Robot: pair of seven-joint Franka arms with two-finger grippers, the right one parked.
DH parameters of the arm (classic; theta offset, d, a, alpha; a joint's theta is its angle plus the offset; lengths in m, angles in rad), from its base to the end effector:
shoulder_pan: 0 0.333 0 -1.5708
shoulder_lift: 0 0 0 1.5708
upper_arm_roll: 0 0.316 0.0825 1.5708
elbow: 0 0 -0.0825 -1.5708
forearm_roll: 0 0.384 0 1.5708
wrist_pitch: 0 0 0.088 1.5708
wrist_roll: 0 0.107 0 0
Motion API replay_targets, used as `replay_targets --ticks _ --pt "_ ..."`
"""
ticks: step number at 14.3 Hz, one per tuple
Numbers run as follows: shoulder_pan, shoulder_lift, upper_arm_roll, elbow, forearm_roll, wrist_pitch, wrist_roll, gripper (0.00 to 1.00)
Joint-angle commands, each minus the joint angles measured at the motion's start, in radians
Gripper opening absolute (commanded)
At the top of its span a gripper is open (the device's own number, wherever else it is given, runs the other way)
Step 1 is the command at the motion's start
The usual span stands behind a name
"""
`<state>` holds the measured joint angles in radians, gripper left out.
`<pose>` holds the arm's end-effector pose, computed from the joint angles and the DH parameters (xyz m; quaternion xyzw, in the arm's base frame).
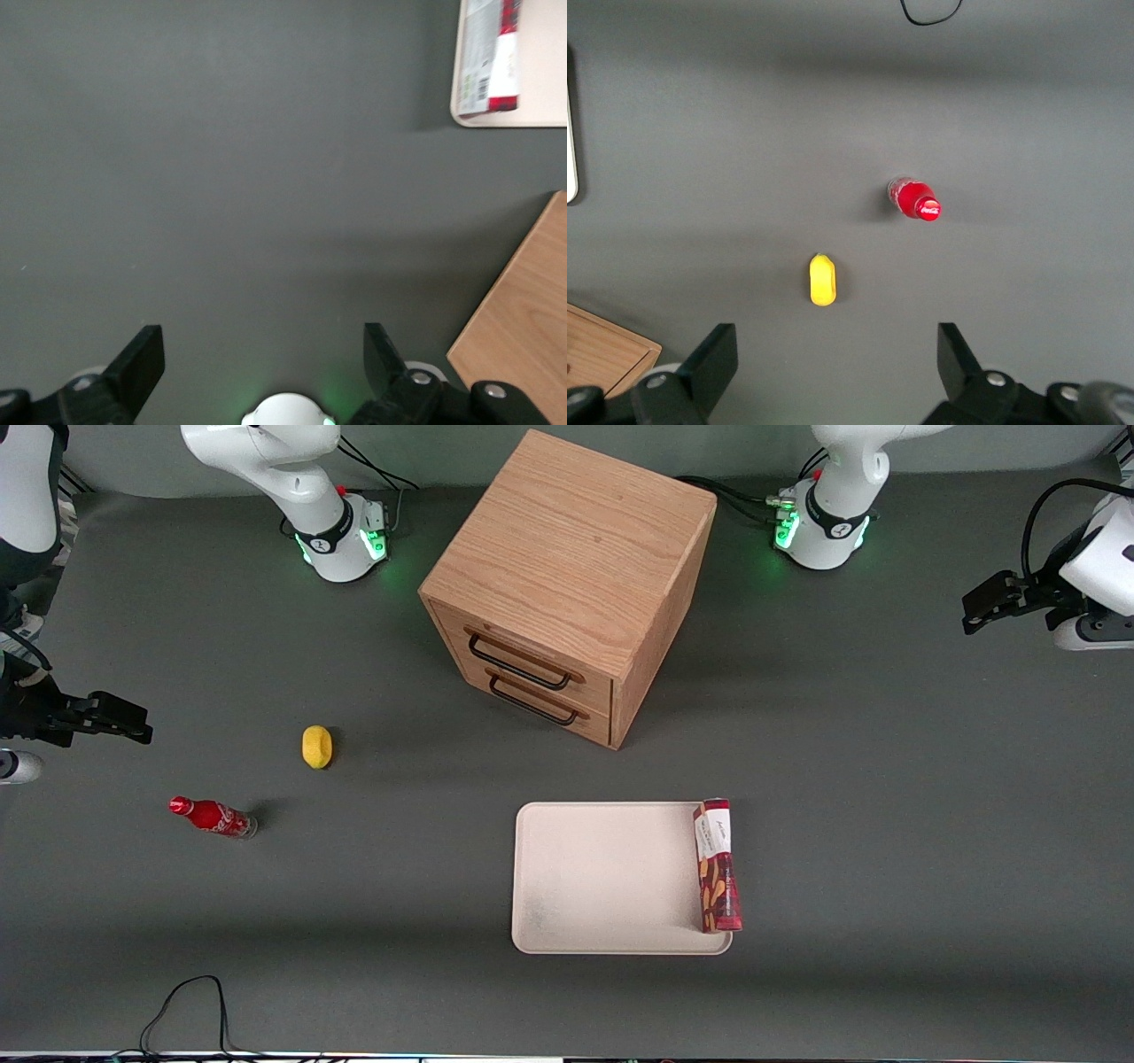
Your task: Place red cookie box on tray
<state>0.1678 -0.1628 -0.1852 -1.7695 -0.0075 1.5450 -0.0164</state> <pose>0.4987 -0.0167 0.6131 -0.9994 -0.0012 0.0320 0.0117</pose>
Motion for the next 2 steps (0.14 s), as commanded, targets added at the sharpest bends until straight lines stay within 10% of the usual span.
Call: replay_targets --ticks 1,2 --pt "0.006 -0.006 0.001 -0.028 -0.026 0.064 0.035 1.00" --pt "0.006 -0.004 0.001 -0.031 -0.026 0.070 0.035 1.00"
